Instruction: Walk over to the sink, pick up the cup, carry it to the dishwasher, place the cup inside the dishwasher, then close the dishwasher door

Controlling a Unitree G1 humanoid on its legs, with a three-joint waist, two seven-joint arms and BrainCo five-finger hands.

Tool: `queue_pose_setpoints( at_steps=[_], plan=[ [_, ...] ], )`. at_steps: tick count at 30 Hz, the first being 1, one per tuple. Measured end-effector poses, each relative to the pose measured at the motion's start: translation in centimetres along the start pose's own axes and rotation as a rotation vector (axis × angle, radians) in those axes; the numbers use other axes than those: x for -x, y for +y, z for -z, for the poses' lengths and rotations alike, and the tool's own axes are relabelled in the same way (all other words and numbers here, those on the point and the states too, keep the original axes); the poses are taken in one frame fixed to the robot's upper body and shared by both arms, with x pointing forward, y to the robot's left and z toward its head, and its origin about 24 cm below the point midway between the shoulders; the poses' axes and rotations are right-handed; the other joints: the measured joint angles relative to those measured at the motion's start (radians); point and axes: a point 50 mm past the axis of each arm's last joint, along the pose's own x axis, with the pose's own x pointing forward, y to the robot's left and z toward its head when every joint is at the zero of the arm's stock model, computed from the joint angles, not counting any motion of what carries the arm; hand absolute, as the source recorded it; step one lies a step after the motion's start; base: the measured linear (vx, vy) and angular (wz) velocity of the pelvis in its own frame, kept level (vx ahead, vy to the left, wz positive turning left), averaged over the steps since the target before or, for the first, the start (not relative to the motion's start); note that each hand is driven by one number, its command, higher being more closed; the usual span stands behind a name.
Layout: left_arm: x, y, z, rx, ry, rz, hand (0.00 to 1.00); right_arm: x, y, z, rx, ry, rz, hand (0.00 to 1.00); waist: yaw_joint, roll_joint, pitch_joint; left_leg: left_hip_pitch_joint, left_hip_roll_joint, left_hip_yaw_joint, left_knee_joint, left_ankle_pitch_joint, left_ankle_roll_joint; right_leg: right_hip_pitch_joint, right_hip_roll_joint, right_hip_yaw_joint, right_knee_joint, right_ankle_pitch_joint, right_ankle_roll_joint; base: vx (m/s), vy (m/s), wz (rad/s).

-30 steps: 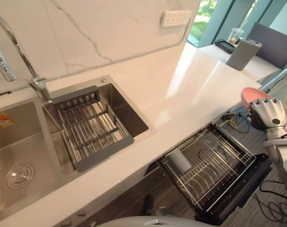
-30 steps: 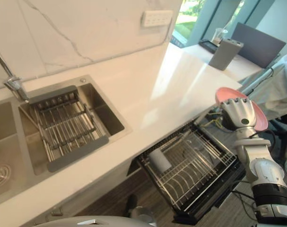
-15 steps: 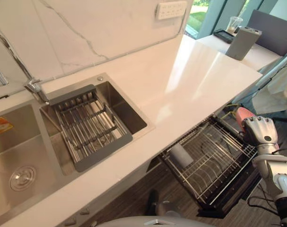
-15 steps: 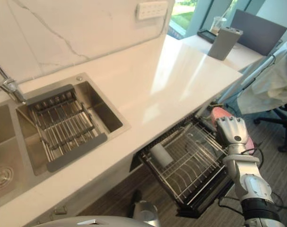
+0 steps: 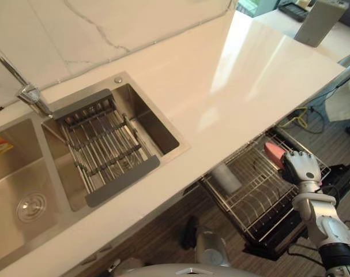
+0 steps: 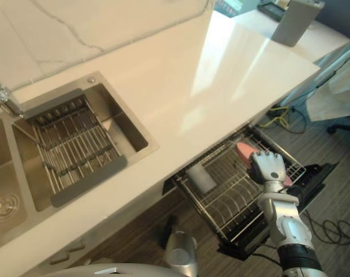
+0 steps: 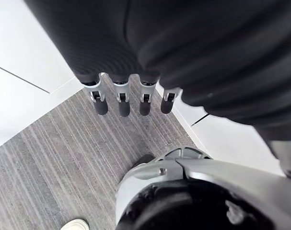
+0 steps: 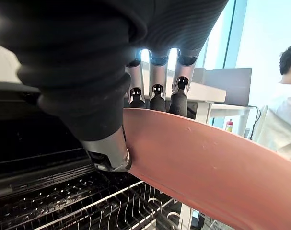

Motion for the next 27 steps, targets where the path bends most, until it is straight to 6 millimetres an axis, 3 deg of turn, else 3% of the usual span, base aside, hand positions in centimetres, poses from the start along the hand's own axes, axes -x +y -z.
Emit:
queue_pose_setpoints(
  at_steps=[1,2,4,5,10,16,22,27],
  plan=[
    [0.0,0.0,-0.2,-0.002,-0.004,0.001,0.00,0.0,0.1,0.0,-0.004,0.009,-0.002,1.00,0.000,0.012,0.005,-0.007,0.001,-0.002,0.006,0.000,0.000,-0.002,-0.003,-0.002,0.004,0.000,-0.001,-0.01,-0.054,0.08],
    [0.0,-0.1,-0.5,-0.006,-0.011,0.003,0.00,0.0,0.1,0.1,-0.009,0.021,-0.003,1.00,0.001,0.005,0.024,-0.015,0.002,-0.006,0.015,-0.001,0.001,-0.004,-0.006,-0.004,0.007,0.005,-0.007,-0.02,-0.059,0.07],
    [0.0,0.0,-1.0,0.000,-0.022,0.011,0.00,-0.2,0.0,0.1,-0.012,0.041,0.005,1.00,0.001,0.021,0.035,-0.039,0.004,-0.014,0.031,-0.003,0.005,-0.017,-0.009,-0.006,0.004,0.016,-0.013,-0.04,-0.049,0.05],
    [0.0,0.1,-1.2,-0.004,-0.027,0.014,0.00,-0.3,0.0,0.2,-0.024,0.056,0.007,1.00,0.001,0.012,0.047,-0.053,0.004,-0.019,0.035,-0.006,0.011,-0.028,-0.009,-0.006,0.002,0.021,-0.015,-0.06,-0.039,0.03],
    [0.2,0.6,-2.4,-0.009,-0.054,0.022,0.00,-1.5,-0.3,0.2,-0.066,0.117,0.033,1.00,0.000,0.029,0.113,-0.114,-0.005,-0.017,0.065,-0.011,0.020,-0.078,-0.014,0.014,-0.018,0.060,-0.026,-0.09,-0.025,-0.06],
    [0.2,0.3,-3.4,-0.050,-0.075,0.039,0.00,-1.9,-0.4,-0.1,-0.122,0.145,0.042,1.00,-0.003,0.067,0.169,-0.158,-0.023,0.004,0.065,-0.003,0.034,-0.123,-0.007,0.051,-0.055,0.110,-0.034,-0.06,-0.037,-0.12],
    [0.2,0.3,-4.0,-0.042,-0.096,0.058,0.00,-1.9,1.7,-0.9,-0.130,0.157,-0.010,1.00,0.000,0.080,0.190,-0.222,-0.042,0.026,0.065,0.005,0.047,-0.185,-0.006,0.080,-0.094,0.154,-0.043,-0.08,-0.042,-0.11],
    [0.2,0.0,-4.8,-0.037,-0.110,0.075,0.00,-2.9,1.3,-0.8,-0.133,0.202,0.084,1.00,0.003,0.098,0.207,-0.270,-0.058,0.026,0.065,0.014,0.063,-0.219,-0.007,0.091,-0.139,0.200,-0.051,-0.08,-0.021,-0.04]
  ],
)
